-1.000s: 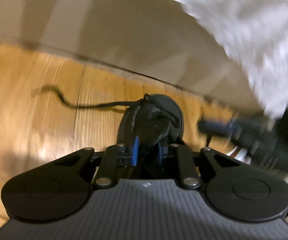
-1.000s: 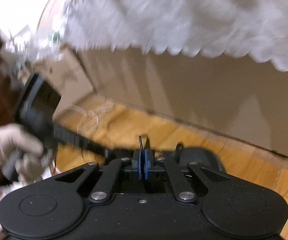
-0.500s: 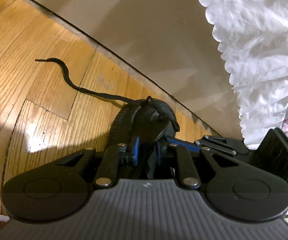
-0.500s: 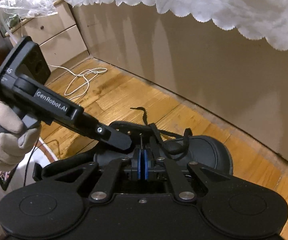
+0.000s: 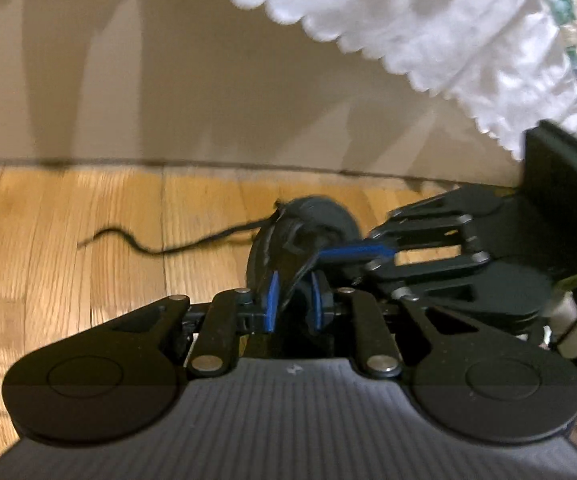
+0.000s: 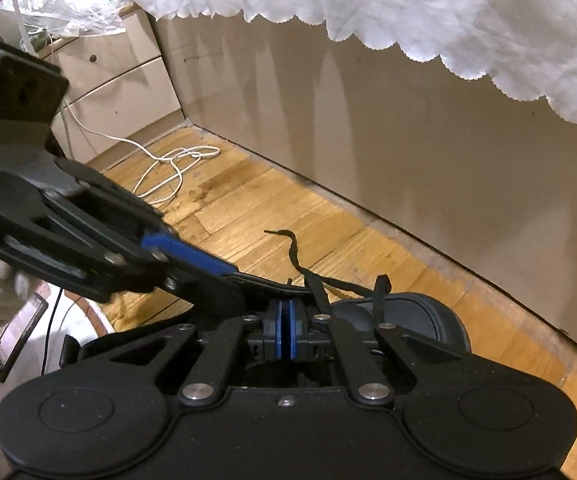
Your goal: Lace up shoes with both hands
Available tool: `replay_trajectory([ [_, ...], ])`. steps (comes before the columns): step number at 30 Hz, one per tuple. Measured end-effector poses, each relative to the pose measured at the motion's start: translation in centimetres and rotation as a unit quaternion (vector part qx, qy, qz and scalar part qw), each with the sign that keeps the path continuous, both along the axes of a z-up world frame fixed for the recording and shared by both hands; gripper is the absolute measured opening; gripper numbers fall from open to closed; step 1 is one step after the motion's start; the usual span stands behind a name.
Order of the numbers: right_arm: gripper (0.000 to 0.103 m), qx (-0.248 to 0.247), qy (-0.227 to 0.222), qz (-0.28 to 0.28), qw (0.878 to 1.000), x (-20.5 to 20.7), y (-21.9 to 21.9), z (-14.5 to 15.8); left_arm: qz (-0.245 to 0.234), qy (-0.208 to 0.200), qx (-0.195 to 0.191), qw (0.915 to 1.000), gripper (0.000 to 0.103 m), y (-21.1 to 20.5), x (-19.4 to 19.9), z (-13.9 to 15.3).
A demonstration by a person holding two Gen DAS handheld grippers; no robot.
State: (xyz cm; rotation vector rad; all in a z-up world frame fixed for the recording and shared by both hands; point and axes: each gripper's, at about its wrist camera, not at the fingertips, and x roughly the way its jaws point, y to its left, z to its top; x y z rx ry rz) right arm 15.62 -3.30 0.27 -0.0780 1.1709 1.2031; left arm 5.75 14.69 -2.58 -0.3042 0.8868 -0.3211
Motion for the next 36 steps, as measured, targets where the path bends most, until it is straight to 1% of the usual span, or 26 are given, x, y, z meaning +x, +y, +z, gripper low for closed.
replay_trajectory([
  [3,0.004,0.005,-0.003,-0.004,1.0,-0.2,-0.3,0.0,0.025,0.0,-0.047,0.9986,0.026,1.3,0.2,0.1],
  [4,0.004,0.007,-0.003,-0.006,1.0,-0.2,-0.4,0.0,0.04,0.004,-0.07,0.9967,0.026,1.9,0.3,-0.2],
  [6,0.004,0.011,-0.002,-0.014,1.0,-0.4,-0.7,-0.1,0.078,0.017,-0.124,0.989,0.032,3.3,0.5,-1.3],
  [7,0.004,0.014,-0.002,-0.018,1.0,-0.5,-0.8,-0.2,0.093,0.024,-0.151,0.9839,0.033,3.9,0.6,-1.9],
  [8,0.004,0.017,-0.002,-0.022,1.0,-0.6,-1.0,-0.3,0.103,0.03,-0.169,0.9797,0.033,4.3,0.8,-2.6],
  [9,0.004,0.019,-0.004,-0.024,1.0,-0.7,-1.0,-0.3,0.111,0.036,-0.182,0.9764,0.033,4.6,1.1,-3.3],
  [12,0.004,0.022,-0.009,-0.025,0.999,-0.9,-1.1,-0.3,0.126,0.057,-0.199,0.9701,0.033,4.7,1.9,-5.1],
  [13,0.004,0.023,-0.008,-0.027,0.999,-0.9,-1.1,-0.4,0.13,0.06,-0.212,0.9667,0.032,4.7,2.0,-5.7],
  [14,0.004,0.023,-0.006,-0.028,0.999,-0.9,-1.1,-0.4,0.131,0.059,-0.227,0.9633,0.031,4.6,2.0,-6.0],
  [15,0.004,0.025,-0.005,-0.029,0.999,-0.9,-1.2,-0.5,0.129,0.055,-0.242,0.9601,0.024,4.5,1.9,-6.3],
  [16,0.004,0.026,-0.005,-0.029,0.999,-0.9,-1.2,-0.5,0.127,0.051,-0.257,0.9567,0.016,4.4,1.8,-6.6],
  [17,0.004,0.026,-0.005,-0.029,0.999,-0.8,-1.2,-0.5,0.126,0.045,-0.266,0.9546,0.003,4.3,1.8,-6.7],
  [18,0.004,0.027,-0.006,-0.029,0.999,-0.9,-1.2,-0.6,0.125,0.04,-0.261,0.9563,0.001,4.0,1.7,-6.5],
  [20,0.004,0.03,-0.007,-0.032,0.999,-0.9,-1.4,-0.5,0.119,0.031,-0.236,0.9638,0.0,3.4,1.6,-5.9],
  [21,0.007,0.032,-0.006,-0.032,0.999,-0.9,-1.6,-0.4,0.116,0.026,-0.222,0.9679,0.0,3.1,1.6,-5.5],
  [22,0.021,0.036,-0.006,-0.034,0.999,-0.8,-1.9,-0.1,0.113,0.018,-0.206,0.9718,0.0,2.8,1.6,-5.1],
  [23,0.029,0.043,-0.007,-0.038,0.998,-0.8,-2.4,0.3,0.11,0.01,-0.194,0.9747,0.0,2.7,1.6,-4.8],
  [24,0.039,0.052,-0.003,-0.046,0.998,-0.6,-3.1,0.7,0.108,0.004,-0.183,0.9772,0.0,2.6,1.6,-4.4],
  [25,0.039,0.063,0.007,-0.057,0.996,-0.3,-4.0,0.9,0.107,0.0,-0.174,0.979,0.0,2.5,1.6,-4.0],
  [28,0.039,0.094,0.032,-0.1,0.99,0.9,-6.3,1.4,0.103,-0.004,-0.171,0.9798,0.0,2.6,1.4,-3.3],
  [30,0.039,0.112,0.047,-0.133,0.984,1.8,-7.6,1.3,0.103,-0.011,-0.176,0.979,0.0,2.8,1.3,-2.8],
  [32,0.037,0.132,0.067,-0.155,0.977,2.4,-8.2,1.1,0.101,-0.019,-0.184,0.9775,0.0,2.8,1.2,-2.4],
  [34,0.029,0.143,0.07,-0.15,0.976,2.5,-8.1,1.1,0.1,-0.026,-0.186,0.9771,0.0,2.8,1.2,-1.8],
  [36,0.028,0.142,0.061,-0.134,0.979,2.1,-7.4,1.4,0.096,-0.033,-0.189,0.9767,0.0,2.7,1.1,-1.2],
])
